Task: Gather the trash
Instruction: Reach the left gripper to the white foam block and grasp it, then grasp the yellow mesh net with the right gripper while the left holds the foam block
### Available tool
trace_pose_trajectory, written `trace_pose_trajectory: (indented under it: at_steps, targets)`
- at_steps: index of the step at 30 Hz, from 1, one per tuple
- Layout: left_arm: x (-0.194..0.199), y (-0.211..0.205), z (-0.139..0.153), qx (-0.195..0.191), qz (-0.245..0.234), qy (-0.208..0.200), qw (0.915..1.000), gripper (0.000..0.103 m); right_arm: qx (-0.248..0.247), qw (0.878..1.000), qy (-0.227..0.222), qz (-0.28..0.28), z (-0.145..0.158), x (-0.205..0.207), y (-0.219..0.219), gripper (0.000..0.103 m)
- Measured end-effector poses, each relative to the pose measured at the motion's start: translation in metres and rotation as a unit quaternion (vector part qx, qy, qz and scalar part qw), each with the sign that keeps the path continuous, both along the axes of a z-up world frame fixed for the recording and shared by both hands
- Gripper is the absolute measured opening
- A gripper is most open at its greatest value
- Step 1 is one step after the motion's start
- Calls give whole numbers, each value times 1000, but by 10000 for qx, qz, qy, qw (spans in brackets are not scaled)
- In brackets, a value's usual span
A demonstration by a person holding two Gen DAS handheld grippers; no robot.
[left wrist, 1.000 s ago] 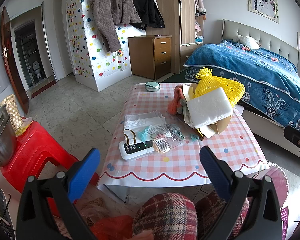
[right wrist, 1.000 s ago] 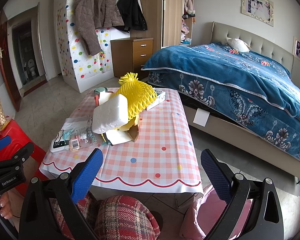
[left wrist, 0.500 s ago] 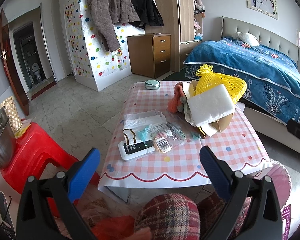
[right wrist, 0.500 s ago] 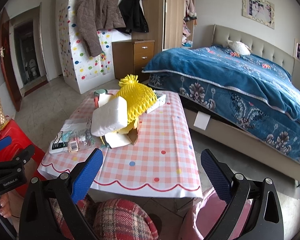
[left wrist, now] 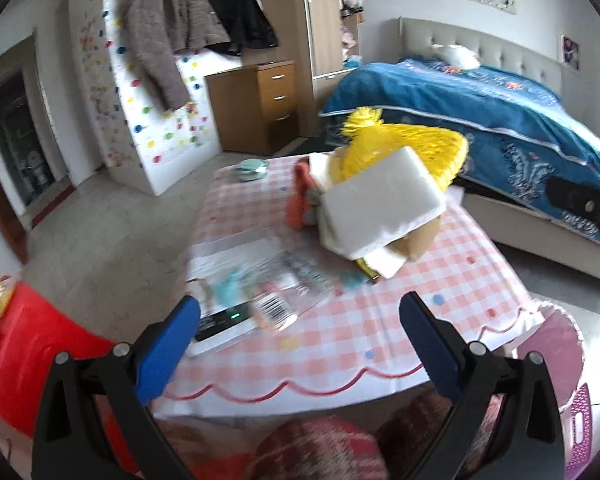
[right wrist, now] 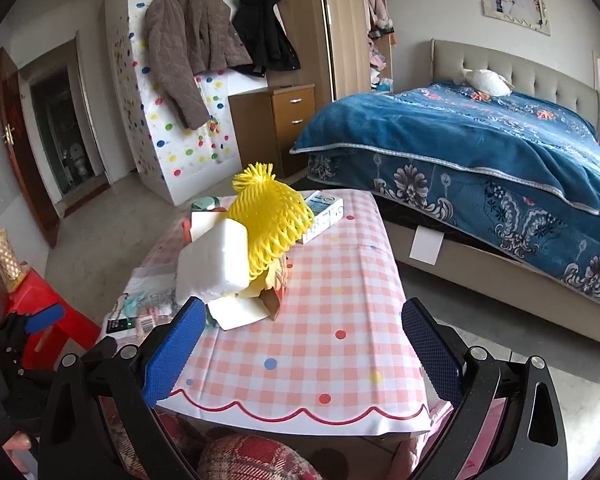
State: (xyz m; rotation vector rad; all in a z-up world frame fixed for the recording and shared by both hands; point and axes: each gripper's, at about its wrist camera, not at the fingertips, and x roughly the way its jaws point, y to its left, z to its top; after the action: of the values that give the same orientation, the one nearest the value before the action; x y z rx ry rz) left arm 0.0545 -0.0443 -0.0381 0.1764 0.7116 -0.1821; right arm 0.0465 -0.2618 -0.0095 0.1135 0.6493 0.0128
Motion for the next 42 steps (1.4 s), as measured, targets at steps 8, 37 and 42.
trace_pose_trajectory:
  at_steps: [8, 37, 42]
  targets:
    - [29, -44, -17, 426, -363, 30, 9984, 96, -242, 9990, 62, -372, -8, 21, -12, 93]
    - [45, -47, -24, 379, -775, -195, 9961, 39, 115, 9985, 446, 294, -35, 43, -5, 70]
    - [47, -31, -26, 269, -581, -70, 9979, 39, 165, 9983, 367, 419, -50, 96, -15, 79]
